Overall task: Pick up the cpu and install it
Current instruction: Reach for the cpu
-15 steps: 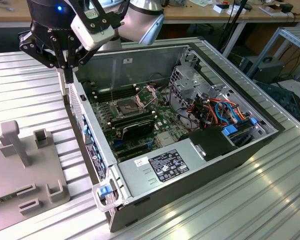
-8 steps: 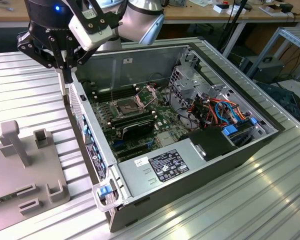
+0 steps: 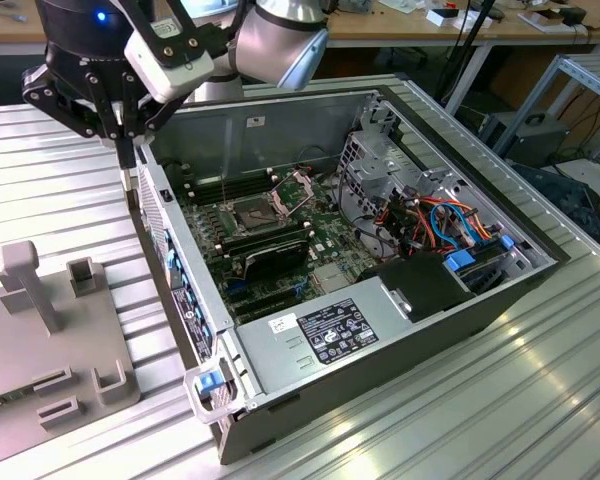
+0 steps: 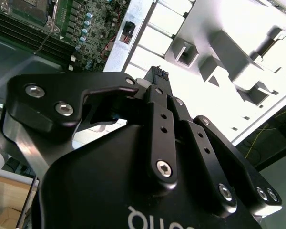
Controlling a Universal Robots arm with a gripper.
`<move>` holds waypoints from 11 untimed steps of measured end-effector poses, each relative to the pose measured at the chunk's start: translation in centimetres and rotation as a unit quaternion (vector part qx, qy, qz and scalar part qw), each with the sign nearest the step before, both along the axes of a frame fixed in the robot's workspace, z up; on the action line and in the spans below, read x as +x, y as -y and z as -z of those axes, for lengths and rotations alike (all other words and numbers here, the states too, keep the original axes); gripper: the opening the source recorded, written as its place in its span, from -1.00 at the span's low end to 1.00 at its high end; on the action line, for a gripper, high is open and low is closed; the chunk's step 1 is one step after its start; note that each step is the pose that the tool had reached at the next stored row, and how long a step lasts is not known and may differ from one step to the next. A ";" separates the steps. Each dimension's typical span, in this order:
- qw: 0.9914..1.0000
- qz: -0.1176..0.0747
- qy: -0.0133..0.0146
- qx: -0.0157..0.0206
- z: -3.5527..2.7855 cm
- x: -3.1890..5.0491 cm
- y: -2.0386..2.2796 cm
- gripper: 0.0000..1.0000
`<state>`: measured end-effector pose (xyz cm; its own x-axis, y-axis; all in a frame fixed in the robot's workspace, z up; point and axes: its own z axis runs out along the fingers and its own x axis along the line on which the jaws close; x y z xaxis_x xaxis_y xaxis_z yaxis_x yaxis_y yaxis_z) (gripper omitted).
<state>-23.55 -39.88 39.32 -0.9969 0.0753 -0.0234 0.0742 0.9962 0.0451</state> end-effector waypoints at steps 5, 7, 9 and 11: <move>1.000 0.000 0.000 0.000 0.00 -0.71 0.00 -0.79; 1.000 0.000 0.000 0.000 -0.01 -0.96 0.00 -0.79; 1.000 0.000 0.000 0.000 0.00 -1.18 0.00 -0.79; 1.000 0.000 0.000 0.000 0.00 -1.44 0.00 -0.79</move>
